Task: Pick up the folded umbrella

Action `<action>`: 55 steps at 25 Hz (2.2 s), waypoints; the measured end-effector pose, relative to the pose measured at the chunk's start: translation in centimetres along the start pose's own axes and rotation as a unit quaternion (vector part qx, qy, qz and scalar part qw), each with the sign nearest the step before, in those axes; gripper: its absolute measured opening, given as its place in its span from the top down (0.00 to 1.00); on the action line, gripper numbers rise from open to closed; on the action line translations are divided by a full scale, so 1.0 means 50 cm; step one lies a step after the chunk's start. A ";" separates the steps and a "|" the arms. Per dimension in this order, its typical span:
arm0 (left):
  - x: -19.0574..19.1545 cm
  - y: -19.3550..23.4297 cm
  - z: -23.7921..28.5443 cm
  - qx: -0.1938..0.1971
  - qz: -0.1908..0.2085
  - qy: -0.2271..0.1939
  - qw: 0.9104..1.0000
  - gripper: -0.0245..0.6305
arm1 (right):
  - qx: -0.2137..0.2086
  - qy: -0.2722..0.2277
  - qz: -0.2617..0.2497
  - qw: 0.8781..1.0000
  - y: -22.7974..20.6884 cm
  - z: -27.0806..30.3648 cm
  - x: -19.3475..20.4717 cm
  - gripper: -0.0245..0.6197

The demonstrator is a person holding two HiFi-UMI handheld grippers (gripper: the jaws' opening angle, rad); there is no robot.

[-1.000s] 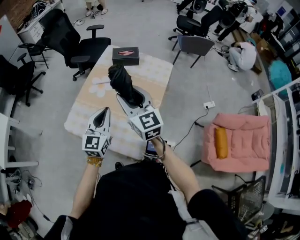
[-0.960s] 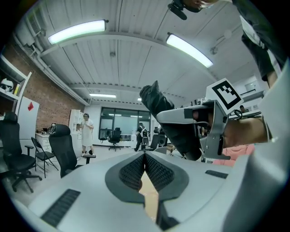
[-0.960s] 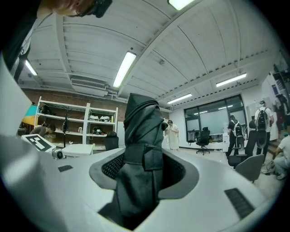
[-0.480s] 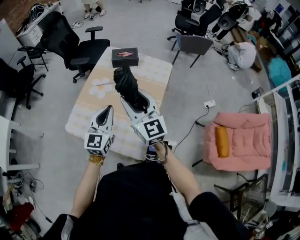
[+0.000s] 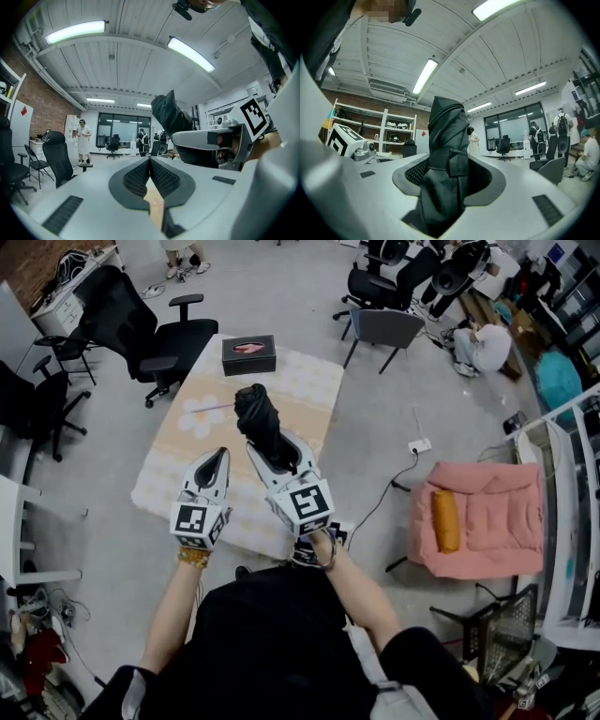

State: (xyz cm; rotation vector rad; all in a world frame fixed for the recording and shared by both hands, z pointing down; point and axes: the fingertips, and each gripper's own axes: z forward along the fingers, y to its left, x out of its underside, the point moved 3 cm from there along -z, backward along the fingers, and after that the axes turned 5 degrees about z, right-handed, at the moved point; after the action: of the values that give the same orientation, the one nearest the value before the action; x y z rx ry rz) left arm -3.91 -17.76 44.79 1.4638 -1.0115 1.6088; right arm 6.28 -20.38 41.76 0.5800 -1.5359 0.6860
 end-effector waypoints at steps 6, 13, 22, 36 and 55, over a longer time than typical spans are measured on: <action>0.006 -0.009 0.004 0.004 -0.001 0.003 1.000 0.94 | 0.007 0.009 0.008 1.000 -0.009 -0.006 0.029 0.63; 0.019 -0.007 0.004 0.003 -0.006 0.007 1.000 0.94 | 0.009 0.040 0.018 0.999 -0.012 -0.009 0.064 0.63; 0.042 -0.011 0.003 0.005 -0.014 0.020 1.000 0.94 | 0.021 0.056 0.024 0.998 -0.019 -0.012 0.106 0.63; 0.075 -0.002 0.011 0.006 -0.019 0.036 0.999 0.94 | 0.019 0.080 0.025 0.996 -0.030 -0.015 0.132 0.63; 0.071 -0.017 0.033 0.023 -0.017 0.034 0.999 0.94 | 0.030 0.061 0.016 0.998 -0.052 -0.030 0.099 0.63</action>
State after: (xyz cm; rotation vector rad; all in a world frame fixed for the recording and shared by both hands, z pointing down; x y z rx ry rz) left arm -2.77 -18.86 48.46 1.4391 -0.9131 1.6566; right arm 8.78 -20.93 46.92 0.5486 -1.4169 0.7800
